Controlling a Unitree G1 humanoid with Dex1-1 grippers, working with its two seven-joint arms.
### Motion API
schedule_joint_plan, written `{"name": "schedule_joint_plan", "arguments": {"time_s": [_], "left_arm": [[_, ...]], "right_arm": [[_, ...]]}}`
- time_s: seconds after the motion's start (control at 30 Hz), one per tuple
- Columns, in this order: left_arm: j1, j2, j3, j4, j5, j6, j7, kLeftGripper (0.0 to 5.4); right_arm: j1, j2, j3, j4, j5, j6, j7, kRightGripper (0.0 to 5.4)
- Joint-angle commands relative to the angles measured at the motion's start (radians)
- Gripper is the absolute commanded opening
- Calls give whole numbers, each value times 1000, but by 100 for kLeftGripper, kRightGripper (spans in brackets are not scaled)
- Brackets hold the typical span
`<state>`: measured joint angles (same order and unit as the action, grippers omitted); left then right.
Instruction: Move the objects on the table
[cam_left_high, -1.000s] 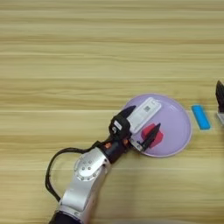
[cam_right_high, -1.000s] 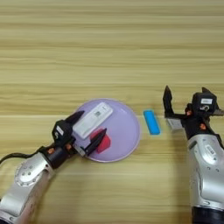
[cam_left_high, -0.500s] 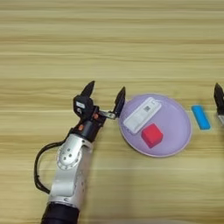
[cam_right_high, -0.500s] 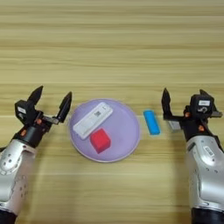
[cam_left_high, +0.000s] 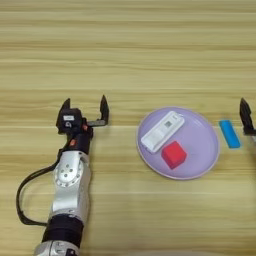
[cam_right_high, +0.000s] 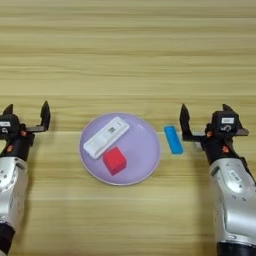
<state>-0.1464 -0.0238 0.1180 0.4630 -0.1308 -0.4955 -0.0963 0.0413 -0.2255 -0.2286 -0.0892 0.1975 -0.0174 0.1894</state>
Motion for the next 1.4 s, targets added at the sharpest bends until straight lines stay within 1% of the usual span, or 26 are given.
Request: {"name": "schedule_joint_plan", "arguments": {"time_s": [0.03, 0.17, 0.37, 0.4, 0.47, 0.57, 0.8, 0.9, 0.93, 1.13, 1.4], "left_arm": [[-30, 15, 21, 72, 12, -48, 17, 537], [-42, 21, 26, 117, 26, -81, 23, 537], [-45, 22, 24, 147, 26, -107, 17, 537], [-46, 24, 22, 154, 33, -110, 20, 537], [-50, 33, 15, 177, 65, -125, 41, 537], [-54, 32, 16, 193, 68, -133, 41, 537], [-56, 40, 6, 212, 91, -151, 51, 537], [-58, 48, -5, 226, 132, -163, 79, 537], [-59, 49, -7, 231, 138, -165, 85, 537], [-63, 52, -10, 246, 139, -171, 92, 537], [-62, 57, -8, 252, 131, -174, 88, 537]], "right_arm": [[28, 8, 25, -29, -8, -32, 23, 540], [59, 10, 53, -59, -18, -54, 41, 540], [145, 0, 130, -154, -27, -86, 108, 540], [155, -1, 141, -161, -27, -89, 118, 540], [169, -6, 166, -172, -37, -95, 136, 540], [183, -12, 205, -180, -47, -97, 165, 540], [206, -15, 276, -200, -55, -76, 205, 540], [212, -12, 306, -207, -54, -68, 216, 540], [213, -8, 318, -208, -55, -67, 218, 540], [195, 16, 393, -180, -78, -58, 216, 540], [189, 31, 461, -161, -112, -54, 213, 540]]}}
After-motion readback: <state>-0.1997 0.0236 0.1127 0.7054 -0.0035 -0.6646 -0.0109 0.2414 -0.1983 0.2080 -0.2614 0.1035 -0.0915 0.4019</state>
